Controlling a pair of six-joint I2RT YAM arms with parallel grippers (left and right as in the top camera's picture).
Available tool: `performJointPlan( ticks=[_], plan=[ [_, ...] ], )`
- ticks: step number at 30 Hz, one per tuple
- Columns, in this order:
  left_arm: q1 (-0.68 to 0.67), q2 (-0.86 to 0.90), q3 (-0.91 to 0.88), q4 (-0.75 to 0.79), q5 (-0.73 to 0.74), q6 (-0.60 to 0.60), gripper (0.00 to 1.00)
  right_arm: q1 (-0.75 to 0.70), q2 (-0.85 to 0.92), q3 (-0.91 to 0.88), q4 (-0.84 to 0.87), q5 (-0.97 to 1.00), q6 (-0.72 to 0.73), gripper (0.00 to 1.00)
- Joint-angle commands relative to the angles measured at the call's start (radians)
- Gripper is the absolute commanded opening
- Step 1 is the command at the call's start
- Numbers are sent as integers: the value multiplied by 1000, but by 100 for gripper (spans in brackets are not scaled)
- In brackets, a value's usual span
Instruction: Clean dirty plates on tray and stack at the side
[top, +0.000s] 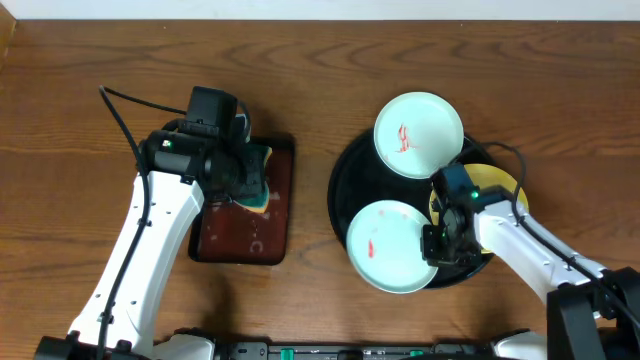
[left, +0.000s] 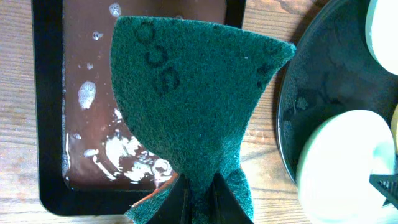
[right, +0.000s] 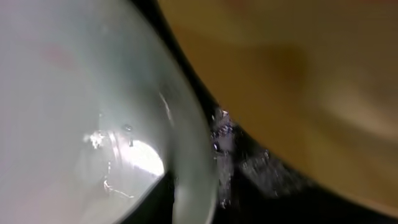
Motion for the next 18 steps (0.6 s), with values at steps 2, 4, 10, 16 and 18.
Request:
performJointPlan(
  ticks=[2, 4, 10, 16, 18],
  plan=[
    [0, -18, 21, -3, 12, 17, 8, 8, -7, -7, 72, -13, 45, 4],
    [-1, -18, 21, -3, 12, 17, 8, 8, -8, 13, 96, -13, 31, 1],
    [-1, -18, 21, -3, 13, 17, 8, 8, -9, 111, 107, 51, -34, 1],
    [-1, -18, 21, -3, 13, 16, 7, 8, -6, 127, 137, 233, -34, 1],
    [-1, -18, 21, -3, 13, 16, 8, 9, -6, 127, 140, 237, -34, 1]
  ],
)
